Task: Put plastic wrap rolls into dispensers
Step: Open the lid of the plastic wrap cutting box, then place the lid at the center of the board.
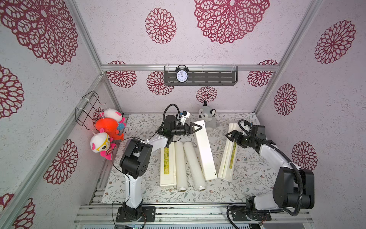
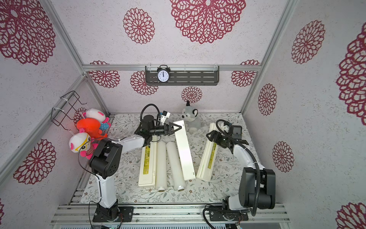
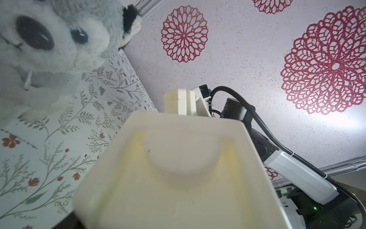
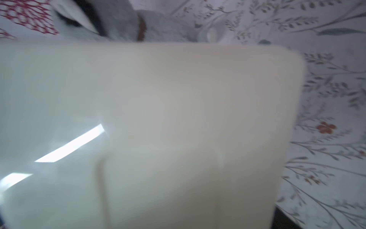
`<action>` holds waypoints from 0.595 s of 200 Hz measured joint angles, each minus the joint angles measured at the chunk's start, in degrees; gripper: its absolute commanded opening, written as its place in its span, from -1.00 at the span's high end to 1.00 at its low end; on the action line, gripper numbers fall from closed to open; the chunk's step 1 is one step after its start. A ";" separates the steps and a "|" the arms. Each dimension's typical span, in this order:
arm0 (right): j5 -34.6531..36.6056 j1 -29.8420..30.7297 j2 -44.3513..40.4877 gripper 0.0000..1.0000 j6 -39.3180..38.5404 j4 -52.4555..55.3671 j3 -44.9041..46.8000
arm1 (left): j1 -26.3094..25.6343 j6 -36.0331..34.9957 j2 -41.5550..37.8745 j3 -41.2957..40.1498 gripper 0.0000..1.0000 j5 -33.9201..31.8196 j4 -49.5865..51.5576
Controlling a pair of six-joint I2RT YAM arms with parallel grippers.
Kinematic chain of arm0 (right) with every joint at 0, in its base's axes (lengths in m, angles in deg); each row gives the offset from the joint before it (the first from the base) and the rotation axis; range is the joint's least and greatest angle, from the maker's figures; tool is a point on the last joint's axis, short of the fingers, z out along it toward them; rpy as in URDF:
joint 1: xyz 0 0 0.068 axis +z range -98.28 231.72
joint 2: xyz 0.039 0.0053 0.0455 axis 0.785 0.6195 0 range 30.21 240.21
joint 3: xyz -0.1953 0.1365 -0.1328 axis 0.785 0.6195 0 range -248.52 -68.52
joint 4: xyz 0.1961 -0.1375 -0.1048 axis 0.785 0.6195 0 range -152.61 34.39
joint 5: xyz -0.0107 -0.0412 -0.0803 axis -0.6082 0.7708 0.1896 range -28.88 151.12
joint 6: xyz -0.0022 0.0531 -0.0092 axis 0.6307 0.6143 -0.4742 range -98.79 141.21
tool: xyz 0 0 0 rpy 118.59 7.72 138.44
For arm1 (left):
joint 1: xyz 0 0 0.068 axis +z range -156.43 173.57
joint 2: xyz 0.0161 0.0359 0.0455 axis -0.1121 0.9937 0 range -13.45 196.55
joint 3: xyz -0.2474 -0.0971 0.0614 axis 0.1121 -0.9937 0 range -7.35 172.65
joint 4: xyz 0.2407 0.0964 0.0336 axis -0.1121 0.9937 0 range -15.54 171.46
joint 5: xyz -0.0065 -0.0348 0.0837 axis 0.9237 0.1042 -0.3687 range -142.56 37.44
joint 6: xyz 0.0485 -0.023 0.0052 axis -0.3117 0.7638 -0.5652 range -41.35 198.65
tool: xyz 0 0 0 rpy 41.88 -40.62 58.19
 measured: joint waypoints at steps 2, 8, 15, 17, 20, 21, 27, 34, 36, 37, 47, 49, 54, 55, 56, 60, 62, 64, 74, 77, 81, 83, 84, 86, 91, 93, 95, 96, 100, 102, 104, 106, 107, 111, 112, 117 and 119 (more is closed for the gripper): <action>0.96 0.00 0.28 -0.23 -0.37 0.72 -0.24 | 0.00 -0.09 0.00 0.04 -0.51 -0.07 0.20; 3.52 0.04 1.18 -0.23 -1.46 2.49 -0.92 | 0.00 -0.42 0.00 0.15 -0.51 -0.31 1.03; 6.23 0.11 2.19 -0.24 -2.47 3.96 -1.51 | 0.00 -0.87 0.00 0.33 -0.51 -0.44 1.88; 6.99 0.11 2.45 -0.24 -2.80 4.42 -1.70 | 0.00 -0.96 0.00 0.42 -0.51 -0.50 2.19; 8.31 0.11 3.06 -0.24 -3.28 4.94 -1.90 | 0.00 -1.16 0.00 0.57 -0.51 -0.61 2.69; 8.52 0.13 3.17 -0.24 -3.32 5.03 -1.95 | 0.00 -1.20 0.00 0.59 -0.51 -0.63 2.82; 10.62 0.15 4.20 -0.24 -4.09 5.81 -2.23 | 0.00 -1.55 0.00 0.96 -0.51 -0.85 3.96; 12.76 0.15 5.55 -0.25 -4.74 6.38 -2.45 | 0.00 -1.92 0.00 1.25 -0.51 -1.09 4.81; 13.40 0.17 5.99 -0.25 -5.09 6.60 -2.54 | 0.00 -2.03 0.00 1.33 -0.51 -1.18 5.03; 13.84 0.20 6.23 -0.25 -5.16 6.75 -2.60 | 0.00 -2.05 0.00 1.38 -0.51 -1.20 5.09; 16.70 0.39 8.74 -0.26 -6.16 7.61 -3.19 | 0.00 -2.34 0.00 1.84 -0.51 -1.49 6.10; 17.16 0.42 9.31 -0.26 -6.34 7.78 -3.37 | 0.00 -2.34 0.00 1.86 -0.51 -1.53 6.21; 18.47 0.48 10.62 -0.28 -6.78 8.15 -3.78 | 0.00 -2.43 0.00 1.95 -0.51 -1.62 6.47; 18.67 0.50 10.84 -0.28 -6.93 8.22 -3.85 | 0.00 -2.47 0.00 1.97 -0.51 -1.62 6.54; 18.97 0.52 11.17 -0.29 -7.06 8.35 -4.00 | 0.00 -2.47 0.00 1.97 -0.51 -1.62 6.56; 19.89 0.59 12.28 -0.32 -7.48 8.61 -4.42 | 0.00 -2.49 0.00 1.99 -0.51 -1.64 6.69; 20.35 0.66 12.83 -0.34 -7.63 8.79 -4.63 | 0.00 -2.51 0.00 2.01 -0.51 -1.64 6.75; 20.61 0.68 13.18 -0.36 -7.69 8.92 -4.81 | 0.00 -2.51 0.00 2.03 -0.52 -1.64 6.84; 22.95 1.11 15.80 -0.58 -8.63 9.55 -6.01 | 0.00 -2.51 0.02 2.03 -0.51 -1.70 7.17; 23.45 1.27 16.39 -0.65 -8.83 9.70 -6.34 | 0.00 -2.51 0.02 2.03 -0.51 -1.70 7.26; 24.39 1.55 17.29 -0.75 -9.18 9.92 -6.78 | 0.00 -2.51 0.02 2.05 -0.51 -1.75 7.37; 24.61 1.70 17.66 -0.80 -9.35 10.08 -6.99 | 0.00 -2.51 0.02 2.05 -0.51 -1.75 7.39; 24.79 1.75 17.79 -0.82 -9.40 10.14 -7.08 | 0.00 -2.51 0.02 2.05 -0.51 -1.75 7.43; 25.31 1.95 18.21 -0.85 -9.55 10.27 -7.30 | 0.00 -2.51 0.02 2.05 -0.51 -1.77 7.48; 26.16 2.38 18.99 -0.92 -9.84 10.75 -7.80 | 0.00 -2.54 0.02 2.08 -0.51 -1.77 7.52; 26.58 2.58 19.30 -0.94 -9.86 10.91 -7.98 | 0.00 -2.54 0.02 2.10 -0.52 -1.77 7.56; 26.99 2.78 19.58 -0.96 -10.16 11.06 -8.17 | 0.00 -2.54 0.02 2.10 -0.52 -1.77 7.61; 27.15 2.84 19.67 -0.97 -10.23 11.13 -8.24 | 0.00 -2.54 0.02 2.14 -0.52 -1.77 7.65; 27.87 3.19 20.11 -0.97 -10.34 11.34 -8.59 | 0.00 -2.54 0.02 2.19 -0.52 -1.77 7.78; 28.06 3.30 20.26 -0.97 -10.56 11.43 -8.68 | 0.00 -2.56 0.02 2.23 -0.52 -1.77 7.89; 28.46 3.45 20.46 -0.97 -10.88 11.54 -8.85 | 0.00 -2.56 0.02 2.25 -0.52 -1.77 7.93; 28.89 3.61 20.59 -0.97 -10.93 11.74 -8.98 | 0.00 -2.54 0.02 2.29 -0.52 -1.77 8.00; 28.94 3.63 20.61 -0.97 -10.93 11.74 -9.03 | 0.00 -2.56 0.02 2.32 -0.52 -1.79 8.04; 29.38 3.85 20.76 -0.97 -11.15 11.89 -9.16 | 0.00 -2.60 0.02 2.43 -0.52 -1.77 8.26; 29.51 3.91 20.76 -0.97 -11.19 11.96 -9.20 | 0.00 -2.60 0.02 2.45 -0.52 -1.77 8.28; 29.97 4.20 20.76 -0.97 -11.30 12.09 -9.29 | 0.00 -2.62 0.02 2.54 -0.52 -1.77 8.39; 30.10 4.31 20.76 -0.97 -11.45 12.13 -9.29 | 0.00 -2.67 0.02 2.56 -0.52 -1.77 8.44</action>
